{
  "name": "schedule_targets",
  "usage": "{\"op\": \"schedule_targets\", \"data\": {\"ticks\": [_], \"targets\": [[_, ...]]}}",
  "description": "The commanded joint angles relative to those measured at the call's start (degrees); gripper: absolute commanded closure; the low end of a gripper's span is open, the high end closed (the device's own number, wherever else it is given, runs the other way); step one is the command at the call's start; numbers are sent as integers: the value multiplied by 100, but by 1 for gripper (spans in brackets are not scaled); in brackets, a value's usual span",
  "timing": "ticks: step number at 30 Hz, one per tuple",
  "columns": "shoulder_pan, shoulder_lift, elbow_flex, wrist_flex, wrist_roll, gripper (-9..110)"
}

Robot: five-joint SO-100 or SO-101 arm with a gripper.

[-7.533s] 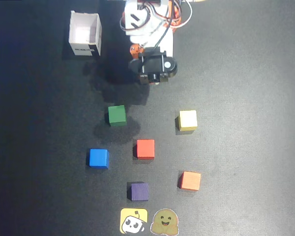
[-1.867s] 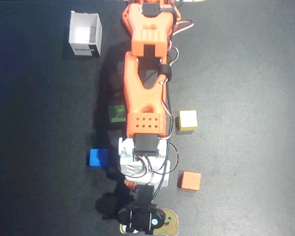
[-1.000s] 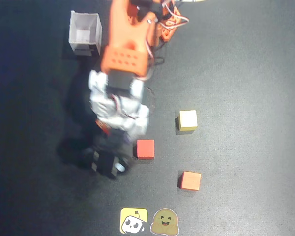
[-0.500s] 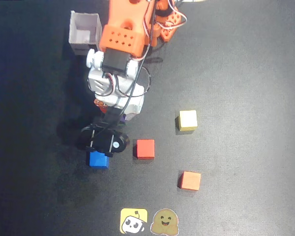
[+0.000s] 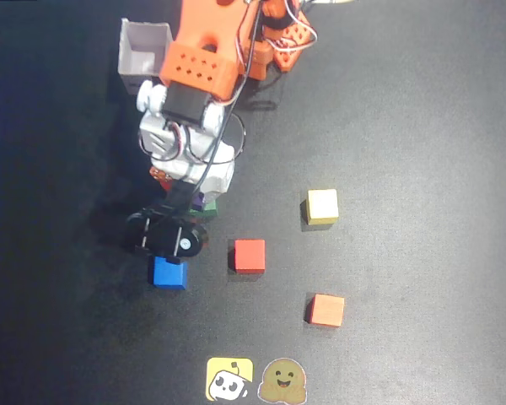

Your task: Put the purple cube on top of the green cube.

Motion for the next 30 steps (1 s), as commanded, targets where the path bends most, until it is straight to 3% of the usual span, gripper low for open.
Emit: {"op": "schedule_targets", "data": {"ticks": [1, 25, 28, 30], "targets": [[44, 272, 9, -62, -18, 99], [-141, 686, 598, -334, 334, 99], [-176, 773, 721, -431, 343, 87], [-185, 826, 765, -466, 343, 87]]}}
